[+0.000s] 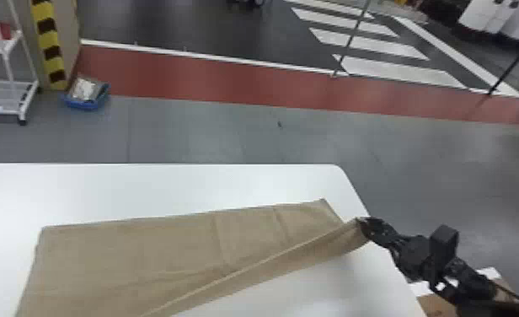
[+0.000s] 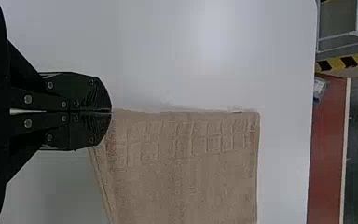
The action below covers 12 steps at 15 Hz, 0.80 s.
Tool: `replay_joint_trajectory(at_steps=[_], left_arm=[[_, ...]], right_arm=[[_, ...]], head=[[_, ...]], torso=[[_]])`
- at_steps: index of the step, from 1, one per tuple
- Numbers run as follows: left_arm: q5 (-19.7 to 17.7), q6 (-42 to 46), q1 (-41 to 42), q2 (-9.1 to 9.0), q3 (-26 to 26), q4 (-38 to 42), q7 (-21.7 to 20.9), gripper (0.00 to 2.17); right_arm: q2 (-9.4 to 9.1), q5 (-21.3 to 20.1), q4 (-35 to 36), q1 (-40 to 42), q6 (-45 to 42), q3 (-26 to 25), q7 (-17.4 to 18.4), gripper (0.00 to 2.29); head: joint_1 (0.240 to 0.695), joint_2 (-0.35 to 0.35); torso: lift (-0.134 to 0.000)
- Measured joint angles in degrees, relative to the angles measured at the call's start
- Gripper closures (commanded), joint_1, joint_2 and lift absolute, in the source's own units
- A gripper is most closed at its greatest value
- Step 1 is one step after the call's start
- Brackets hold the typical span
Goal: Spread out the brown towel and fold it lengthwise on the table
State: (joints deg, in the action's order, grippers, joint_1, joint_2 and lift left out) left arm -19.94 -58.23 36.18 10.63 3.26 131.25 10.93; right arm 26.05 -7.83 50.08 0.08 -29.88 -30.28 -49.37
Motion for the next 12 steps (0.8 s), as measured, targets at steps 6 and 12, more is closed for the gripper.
replay_joint_trajectory(at_steps=[6,12], left_arm=[[2.7,-2.9,-7.5,-0.27,-0.9,-0.1,1.2,2.15],[10.6,-6.4,-19.9,-0.47,-10.0,-7.7,4.9,2.15]], right_arm=[[-1.62,0.7,0.6,0.1,-1.4,-0.1,2.8,1.48],[-3.64,-0.2,1.3,-4.0,0.4,-0.3,9.1,1.48]], head=[[0.695,-0.344],[0.695,-0.335]], torso=[[0.000],[0.000]])
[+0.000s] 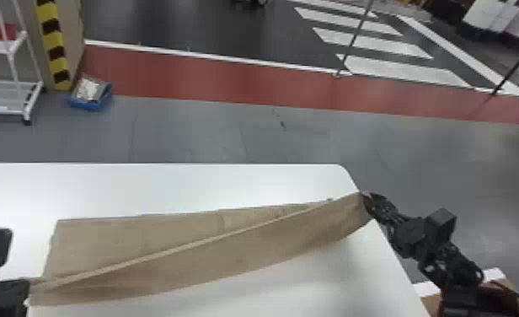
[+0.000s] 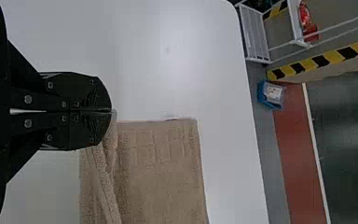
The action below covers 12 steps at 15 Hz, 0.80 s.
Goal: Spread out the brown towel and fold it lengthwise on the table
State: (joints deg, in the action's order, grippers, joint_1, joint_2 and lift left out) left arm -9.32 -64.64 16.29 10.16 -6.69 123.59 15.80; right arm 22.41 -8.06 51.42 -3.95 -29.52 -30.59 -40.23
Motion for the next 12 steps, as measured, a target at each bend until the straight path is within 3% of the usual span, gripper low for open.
replay_joint_trajectory(at_steps=[4,7,12], left_arm=[[0.9,-0.5,-8.3,-0.64,-3.5,-7.4,1.5,2.15],[0.8,1.1,-13.8,-1.19,-5.6,-12.6,1.8,2.15],[0.9,5.2,-23.4,-3.04,-11.0,-24.2,1.6,2.14]], right_arm=[[-0.21,-3.9,-4.9,-5.7,1.4,0.9,6.4,1.48],[-0.39,-6.8,-8.7,-8.4,2.1,3.2,13.2,1.48],[-1.82,-10.1,-10.0,-9.7,5.5,5.4,21.8,1.48]], head=[[0.695,-0.336],[0.695,-0.335],[0.695,-0.350]], torso=[[0.000],[0.000],[0.000]])
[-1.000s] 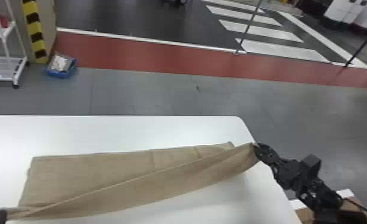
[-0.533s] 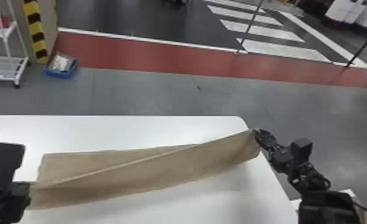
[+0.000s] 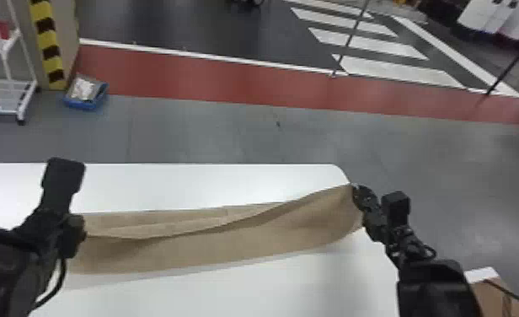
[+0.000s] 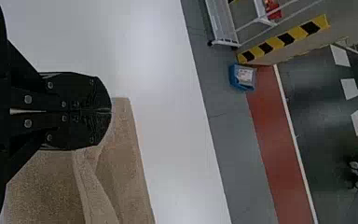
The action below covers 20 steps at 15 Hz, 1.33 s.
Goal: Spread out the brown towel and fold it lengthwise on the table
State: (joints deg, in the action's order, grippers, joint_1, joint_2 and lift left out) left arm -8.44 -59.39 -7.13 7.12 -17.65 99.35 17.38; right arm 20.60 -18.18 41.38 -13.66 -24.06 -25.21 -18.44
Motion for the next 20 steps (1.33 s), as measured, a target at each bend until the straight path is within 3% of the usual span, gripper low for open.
replay_joint_trajectory(at_steps=[4,9,10,12,20], left_arm=[[3.2,0.5,-6.2,-2.64,-3.5,-10.1,0.7,2.10],[6.1,5.6,-9.0,-3.81,-5.8,-16.5,2.9,2.10],[6.7,7.0,-9.3,-4.00,-5.9,-17.3,3.0,2.10],[7.5,8.0,-9.7,-4.12,-6.0,-18.3,3.6,2.10],[8.7,9.2,-9.7,-4.14,-6.3,-19.5,4.4,2.07]], right_arm=[[-0.12,-1.1,-1.1,-1.5,3.6,1.7,4.5,1.47],[-0.11,-3.1,-4.8,-4.9,4.3,3.2,9.0,1.46],[-0.11,-3.8,-5.5,-5.6,5.0,3.5,10.3,1.46],[-0.11,-5.1,-6.7,-6.9,6.8,4.1,11.7,1.21],[-0.07,-6.3,-7.3,-8.0,16.7,7.1,18.3,1.23]], head=[[0.695,-0.350],[0.695,-0.350],[0.695,-0.350],[0.695,-0.350],[0.695,-0.350]], torso=[[0.000],[0.000],[0.000],[0.000],[0.000]])
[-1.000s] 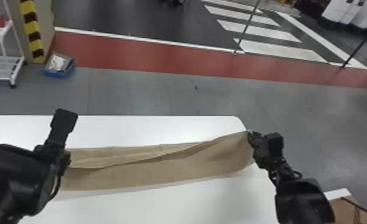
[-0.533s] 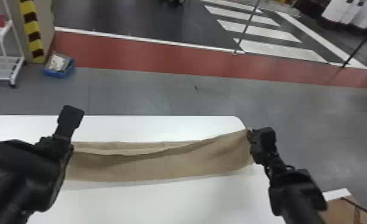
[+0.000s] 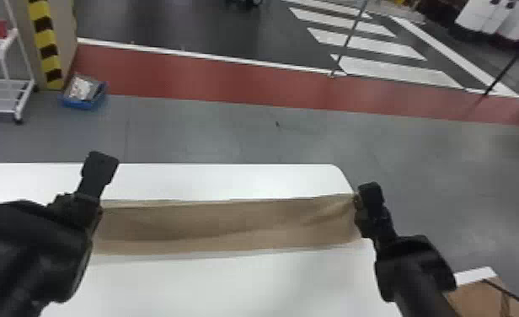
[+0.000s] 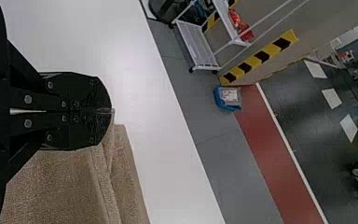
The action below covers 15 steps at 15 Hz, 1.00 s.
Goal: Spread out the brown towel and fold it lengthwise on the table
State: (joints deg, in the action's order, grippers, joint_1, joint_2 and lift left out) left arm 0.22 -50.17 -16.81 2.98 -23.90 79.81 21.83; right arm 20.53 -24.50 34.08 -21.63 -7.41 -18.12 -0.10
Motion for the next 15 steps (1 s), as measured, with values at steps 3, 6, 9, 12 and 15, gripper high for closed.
replay_joint_trajectory(at_steps=[3,6,9,12,15], left_arm=[[0.1,1.2,0.0,0.00,-1.1,-0.2,-0.1,1.61],[0.1,7.0,0.1,-0.04,-2.2,-2.0,-0.1,1.52],[0.0,15.7,0.1,-0.47,-2.4,-4.1,-0.1,0.29],[0.2,18.1,0.1,-0.81,-2.4,-4.9,-0.2,0.08],[0.7,17.3,0.2,-0.86,-2.5,-5.1,0.2,0.08]], right_arm=[[0.17,0.1,-0.1,0.0,0.5,-0.2,0.1,1.06],[0.14,0.1,-0.5,-0.5,0.3,-0.1,2.0,0.43],[0.09,0.2,-0.9,-1.3,0.0,0.0,4.1,0.14],[0.16,0.6,-1.7,-2.1,0.1,0.1,5.7,0.13],[0.34,0.6,-1.8,-2.2,0.2,0.1,6.1,0.13]], head=[[0.695,-0.350],[0.695,-0.350],[0.695,-0.350],[0.695,-0.350],[0.695,-0.350]], torso=[[0.000],[0.000],[0.000],[0.000],[0.000]])
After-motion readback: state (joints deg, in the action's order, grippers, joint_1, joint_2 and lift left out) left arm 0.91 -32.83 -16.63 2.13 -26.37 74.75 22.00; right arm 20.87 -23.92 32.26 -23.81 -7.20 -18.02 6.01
